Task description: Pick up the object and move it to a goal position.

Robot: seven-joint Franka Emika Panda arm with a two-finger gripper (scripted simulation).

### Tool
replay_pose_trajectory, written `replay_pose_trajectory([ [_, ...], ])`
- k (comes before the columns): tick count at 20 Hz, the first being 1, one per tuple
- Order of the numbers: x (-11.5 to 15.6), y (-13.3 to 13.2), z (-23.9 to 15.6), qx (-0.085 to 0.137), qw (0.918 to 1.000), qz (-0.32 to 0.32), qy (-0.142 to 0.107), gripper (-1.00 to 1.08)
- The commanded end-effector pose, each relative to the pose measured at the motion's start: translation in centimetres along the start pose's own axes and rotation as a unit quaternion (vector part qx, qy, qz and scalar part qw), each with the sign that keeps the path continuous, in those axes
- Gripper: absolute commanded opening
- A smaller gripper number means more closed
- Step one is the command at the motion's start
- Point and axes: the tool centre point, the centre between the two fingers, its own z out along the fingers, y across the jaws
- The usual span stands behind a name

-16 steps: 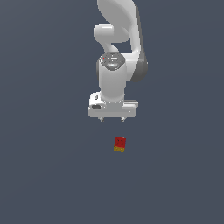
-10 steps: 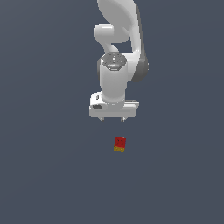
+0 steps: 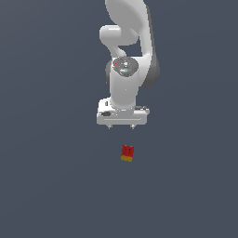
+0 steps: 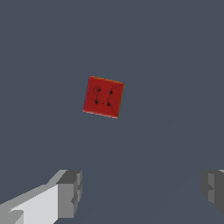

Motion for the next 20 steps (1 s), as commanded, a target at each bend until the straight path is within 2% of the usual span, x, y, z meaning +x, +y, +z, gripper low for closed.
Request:
replay_pose_trajectory([
  [1,0.1,0.0,0.1,0.0,1.0,-0.006,0.0,1.0],
  [12,1.0,-0.4,1.0,-0.002,0.9958,-0.091,-0.001,1.0],
  [16,1.6,-0.7,1.6,-0.003,0.9896,-0.144,-0.001,1.0],
  [20,2.2,-0.9,2.3,-0.003,0.9796,-0.201,-0.001,1.0],
])
